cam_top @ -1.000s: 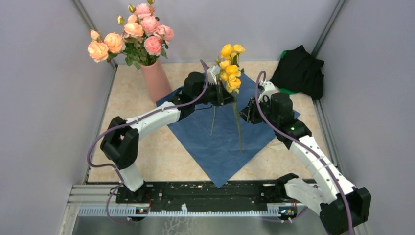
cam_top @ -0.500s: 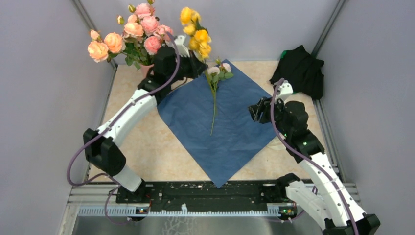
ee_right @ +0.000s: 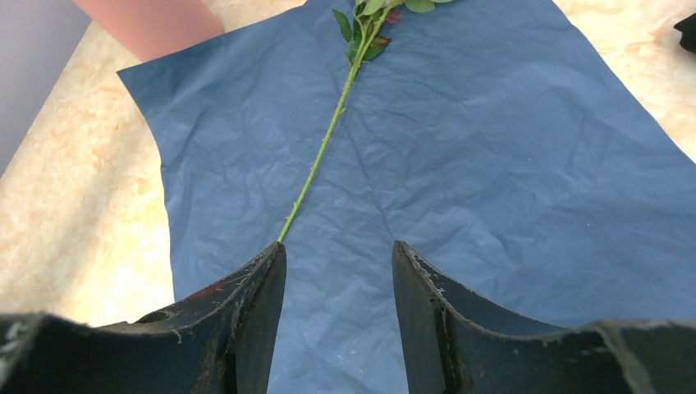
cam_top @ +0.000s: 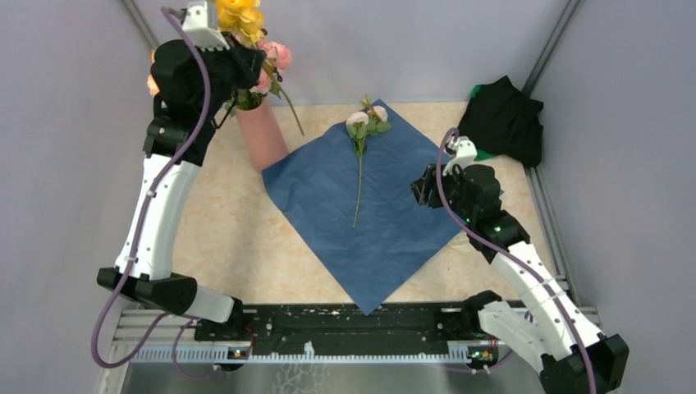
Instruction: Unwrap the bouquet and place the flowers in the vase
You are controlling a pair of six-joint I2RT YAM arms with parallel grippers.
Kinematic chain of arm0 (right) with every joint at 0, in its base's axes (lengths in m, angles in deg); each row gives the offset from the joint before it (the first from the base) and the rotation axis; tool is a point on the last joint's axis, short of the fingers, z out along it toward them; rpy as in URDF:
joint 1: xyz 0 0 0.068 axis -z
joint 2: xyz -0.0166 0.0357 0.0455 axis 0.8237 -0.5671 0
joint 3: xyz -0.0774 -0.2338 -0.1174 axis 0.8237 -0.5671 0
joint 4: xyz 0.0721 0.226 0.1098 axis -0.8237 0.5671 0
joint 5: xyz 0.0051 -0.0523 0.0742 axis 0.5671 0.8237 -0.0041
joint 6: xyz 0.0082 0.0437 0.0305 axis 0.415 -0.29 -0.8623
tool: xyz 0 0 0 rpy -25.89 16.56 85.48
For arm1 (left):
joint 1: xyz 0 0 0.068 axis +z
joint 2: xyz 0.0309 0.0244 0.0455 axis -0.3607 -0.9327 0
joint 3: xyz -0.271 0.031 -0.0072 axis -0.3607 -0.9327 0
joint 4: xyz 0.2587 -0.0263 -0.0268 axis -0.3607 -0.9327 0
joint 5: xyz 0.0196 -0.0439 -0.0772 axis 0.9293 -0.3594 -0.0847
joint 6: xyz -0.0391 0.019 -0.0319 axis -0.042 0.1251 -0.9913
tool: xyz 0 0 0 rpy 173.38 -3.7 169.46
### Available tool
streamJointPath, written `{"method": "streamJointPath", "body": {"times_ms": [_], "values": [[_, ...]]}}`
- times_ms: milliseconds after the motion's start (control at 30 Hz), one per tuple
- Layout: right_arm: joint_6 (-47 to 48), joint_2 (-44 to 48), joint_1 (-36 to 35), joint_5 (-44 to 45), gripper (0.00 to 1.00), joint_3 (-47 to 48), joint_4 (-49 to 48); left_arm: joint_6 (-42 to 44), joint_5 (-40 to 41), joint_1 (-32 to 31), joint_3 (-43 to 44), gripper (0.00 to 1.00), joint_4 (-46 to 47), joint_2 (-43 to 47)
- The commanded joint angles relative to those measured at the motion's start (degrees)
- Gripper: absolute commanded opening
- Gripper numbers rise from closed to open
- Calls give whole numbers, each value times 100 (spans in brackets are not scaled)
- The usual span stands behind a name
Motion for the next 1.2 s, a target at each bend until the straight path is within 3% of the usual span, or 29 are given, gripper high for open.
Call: {"method": "streamJointPath", "body": {"times_ms": [0, 400, 667, 867, 1033, 1167], "values": [[41, -61, -23, -124, 50, 78, -373, 258, 542, 231, 453, 0, -476, 151], [5, -156, -22, -243, 50, 7, -427, 850, 2081, 402, 940, 0, -777, 211], [4, -282, -24, -306, 50, 42, -455, 1042, 2485, 700, 1368, 0, -742, -122], [2, -290, -23, -298, 50, -26, -460, 919, 2236, 1016, 1177, 0, -373, -292], [10, -315, -21, -295, 51, -41, -451, 688, 1801, 1252, 499, 0, 422, -240], [26, -347, -24, -264, 51, -37, -450, 485, 1581, 1381, 835, 0, 244, -521]]}}
